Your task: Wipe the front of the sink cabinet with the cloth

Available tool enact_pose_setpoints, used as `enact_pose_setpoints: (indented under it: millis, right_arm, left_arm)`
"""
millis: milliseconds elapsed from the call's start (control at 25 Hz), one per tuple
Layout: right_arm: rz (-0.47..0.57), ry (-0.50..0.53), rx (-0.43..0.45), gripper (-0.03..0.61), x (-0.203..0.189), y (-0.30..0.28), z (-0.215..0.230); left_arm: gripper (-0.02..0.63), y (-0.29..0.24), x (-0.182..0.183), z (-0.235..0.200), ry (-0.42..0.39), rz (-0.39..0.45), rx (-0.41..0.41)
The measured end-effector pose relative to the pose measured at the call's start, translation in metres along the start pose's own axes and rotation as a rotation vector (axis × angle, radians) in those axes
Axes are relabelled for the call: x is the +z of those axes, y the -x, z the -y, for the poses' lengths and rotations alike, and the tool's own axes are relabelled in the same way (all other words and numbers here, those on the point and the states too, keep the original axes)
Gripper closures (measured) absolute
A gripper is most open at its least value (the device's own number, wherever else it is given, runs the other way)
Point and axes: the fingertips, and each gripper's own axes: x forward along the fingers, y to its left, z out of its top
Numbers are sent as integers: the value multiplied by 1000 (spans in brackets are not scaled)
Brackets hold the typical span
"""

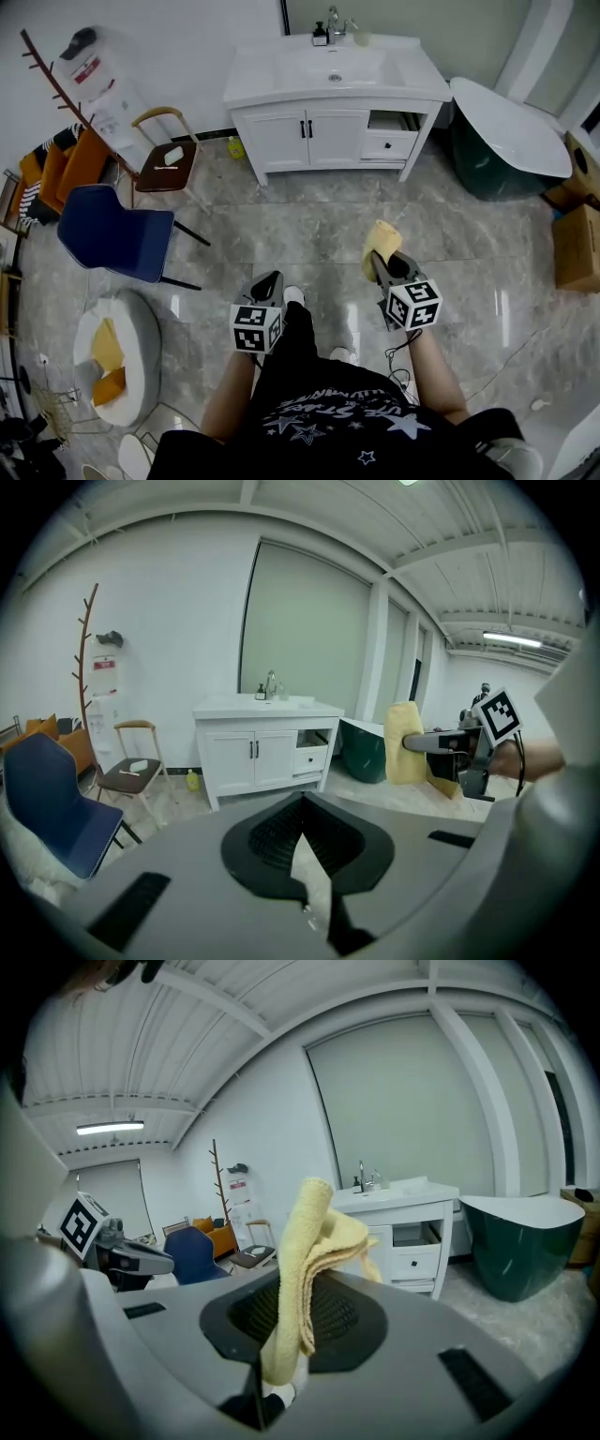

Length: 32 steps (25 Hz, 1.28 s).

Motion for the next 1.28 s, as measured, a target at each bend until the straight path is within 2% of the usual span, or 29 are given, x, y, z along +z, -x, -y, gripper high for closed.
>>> enact_pose_setpoints:
  millis: [280,400,600,800,1040,1280]
  right_arm:
    - [-71,-16,-61,512,1,-72,26]
    - [-106,-20,-107,512,15,-118,50]
    - [-94,-102,-206,512,55,-196,92]
    - [-102,-116,-258,512,75,-242,110]
    - [-136,-117,-280,512,77,-270,133]
    - [-171,-65,-249,512,68,-316,163]
  left_arm:
    - [597,-78,17,-59,7,-41,-40]
    - [597,-132,44,-91,-19,-47,-74]
    - [597,-206,99,-134,-54,-53,-139]
    - [597,-250,120,-161,-73,-83,-188]
    - [597,-284,130,-181,-41,-101,-194]
    - [597,-321,134,-187,-67,-114,-168]
